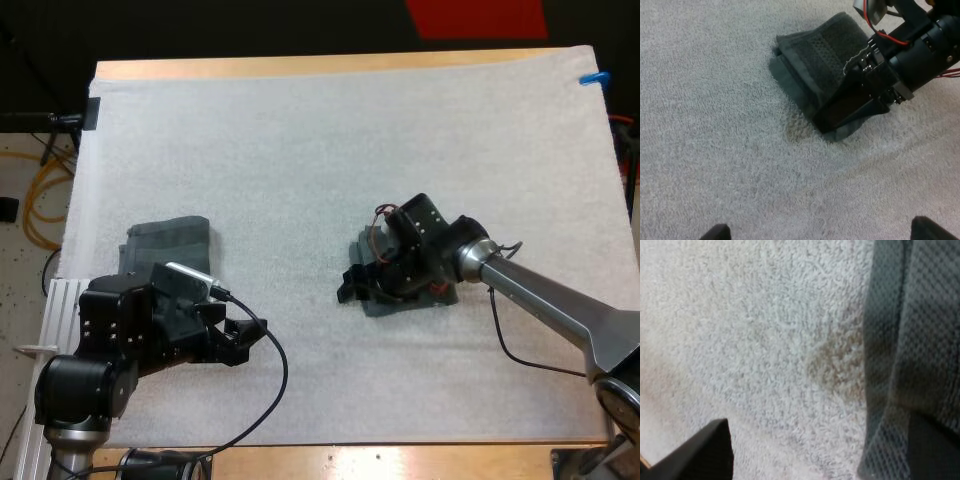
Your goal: Pick towel from pile fold and stack
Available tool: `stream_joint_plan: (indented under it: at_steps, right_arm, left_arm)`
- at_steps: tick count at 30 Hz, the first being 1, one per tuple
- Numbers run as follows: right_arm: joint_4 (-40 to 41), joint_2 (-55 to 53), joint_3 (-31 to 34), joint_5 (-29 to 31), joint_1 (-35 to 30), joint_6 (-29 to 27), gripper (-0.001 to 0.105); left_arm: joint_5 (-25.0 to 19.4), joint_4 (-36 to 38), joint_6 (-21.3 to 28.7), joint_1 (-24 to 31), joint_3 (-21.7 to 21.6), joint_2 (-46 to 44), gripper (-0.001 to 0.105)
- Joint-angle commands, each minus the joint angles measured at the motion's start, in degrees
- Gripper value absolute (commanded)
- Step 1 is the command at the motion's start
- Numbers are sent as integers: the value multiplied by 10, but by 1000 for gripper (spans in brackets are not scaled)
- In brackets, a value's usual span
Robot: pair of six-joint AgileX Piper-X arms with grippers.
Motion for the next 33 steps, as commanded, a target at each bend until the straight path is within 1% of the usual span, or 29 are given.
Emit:
stream_joint_plan:
  at_steps: [1,6,8,9,13,18,23,27,30,33]
  right_arm:
    - [-6,-7,0,-16,1,0,71]
    - [19,-42,0,-27,1,-3,71]
    - [40,-68,0,-20,1,-17,71]
    - [51,-81,0,-8,1,-25,71]
    - [119,-157,0,90,3,-67,71]
    - [197,-252,0,171,3,-92,71]
    - [264,-367,0,227,11,-92,71]
    - [288,-461,0,270,47,-86,71]
    - [296,-529,0,295,87,-65,71]
    - [308,-576,0,328,129,-25,71]
  left_arm:
    - [5,2,-3,0,-3,0,68]
    - [5,1,-3,0,-3,0,68]
    - [4,-7,-3,0,0,0,68]
    - [4,-12,-3,0,3,0,68]
    - [4,-26,-3,0,16,0,68]
    - [4,-27,-3,0,25,0,68]
    - [4,-28,-3,0,25,0,68]
    - [4,-28,-3,0,25,0,68]
    - [4,-28,-3,0,25,0,68]
    - [4,-28,-4,0,25,0,68]
